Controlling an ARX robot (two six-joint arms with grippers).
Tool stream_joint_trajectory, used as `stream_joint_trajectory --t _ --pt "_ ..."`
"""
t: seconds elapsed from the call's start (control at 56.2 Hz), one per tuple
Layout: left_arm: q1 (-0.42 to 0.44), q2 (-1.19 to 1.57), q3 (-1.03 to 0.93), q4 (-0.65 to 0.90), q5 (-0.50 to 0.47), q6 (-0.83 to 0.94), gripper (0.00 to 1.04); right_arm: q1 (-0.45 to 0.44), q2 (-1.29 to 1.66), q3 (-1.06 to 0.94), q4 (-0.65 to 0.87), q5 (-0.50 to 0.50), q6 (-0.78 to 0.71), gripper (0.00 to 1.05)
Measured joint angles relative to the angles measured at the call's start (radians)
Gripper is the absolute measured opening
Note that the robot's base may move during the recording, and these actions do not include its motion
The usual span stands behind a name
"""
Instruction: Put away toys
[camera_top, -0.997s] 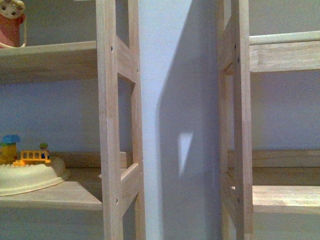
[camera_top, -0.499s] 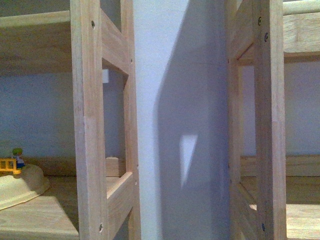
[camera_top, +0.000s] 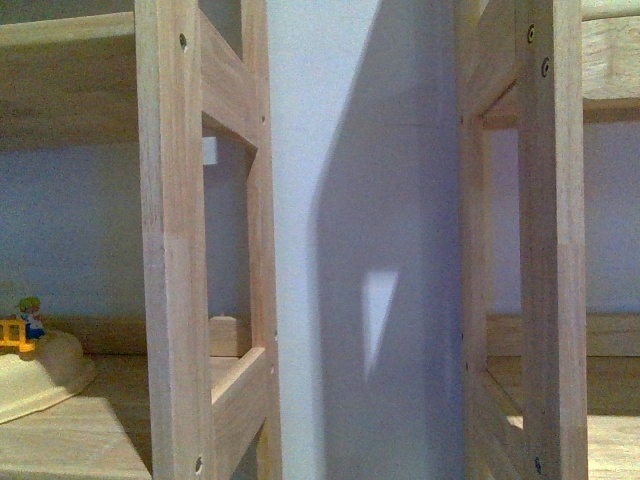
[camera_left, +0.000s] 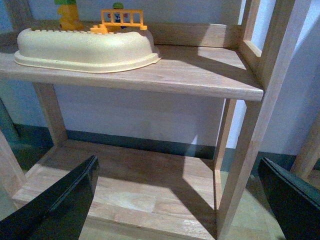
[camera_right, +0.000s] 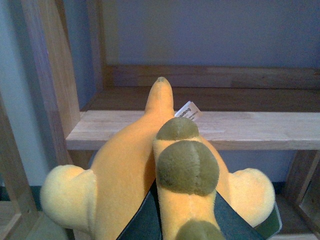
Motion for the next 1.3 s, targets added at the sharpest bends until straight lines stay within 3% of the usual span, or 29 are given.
stream_joint_trajectory --t 0.178,0.463,0.89,1.14,1.3 --pt "0.0 0.0 0.0 0.0 0.0 0.0 0.99 0.06 0.106 0.079 0.061 0.071 -0.074 0.09" --pt "0.0 0.0 0.0 0.0 0.0 0.0 0.99 0.184 0.322 0.423 0.147 0.196 -0.227 0.09" --pt "0.0 0.0 0.0 0.0 0.0 0.0 0.99 0.3 0.558 0.807 0.198 0.221 -0.436 0.09" --pt "0.0 0.0 0.0 0.0 0.0 0.0 0.99 0.214 0.681 1.056 0.187 0.111 -0.482 0.09" --pt "0.0 0.0 0.0 0.0 0.0 0.0 0.99 0.063 0.747 1.221 0.139 -0.026 -0.463 0.09"
